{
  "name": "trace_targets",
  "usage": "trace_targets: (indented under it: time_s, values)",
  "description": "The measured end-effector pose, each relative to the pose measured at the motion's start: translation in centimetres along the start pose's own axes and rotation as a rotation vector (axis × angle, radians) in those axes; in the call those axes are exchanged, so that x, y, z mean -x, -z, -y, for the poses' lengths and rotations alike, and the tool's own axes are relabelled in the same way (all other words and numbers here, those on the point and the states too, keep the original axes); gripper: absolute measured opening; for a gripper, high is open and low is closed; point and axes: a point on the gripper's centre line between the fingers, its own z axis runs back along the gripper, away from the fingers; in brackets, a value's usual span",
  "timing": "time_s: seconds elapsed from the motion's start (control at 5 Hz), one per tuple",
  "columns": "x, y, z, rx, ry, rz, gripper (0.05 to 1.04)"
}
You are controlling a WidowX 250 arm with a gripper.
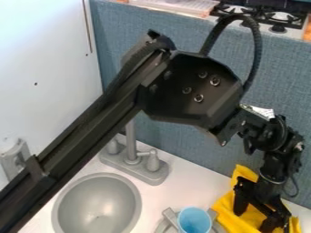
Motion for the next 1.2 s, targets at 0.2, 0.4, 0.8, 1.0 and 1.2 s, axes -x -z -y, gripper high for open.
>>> trace_targets:
  time_s: [0.2, 0.4, 0.8, 1.0, 1.2]
  values:
    - [2.5, 0.3, -3.1, -0.056, -0.114, -0.047, 1.001]
    - [4.1, -0.5, -6.6, -0.091, -0.227, 0.007, 1.001]
    - [5.1, 0.1, -11.4, -0.055, -0.406, 0.049, 1.001]
    - [5.4, 0.6, -12.6, -0.040, -0.450, 0.063, 1.001]
    - [7.2, -0.2, -13.9, -0.033, -0.554, 0.096, 1.001]
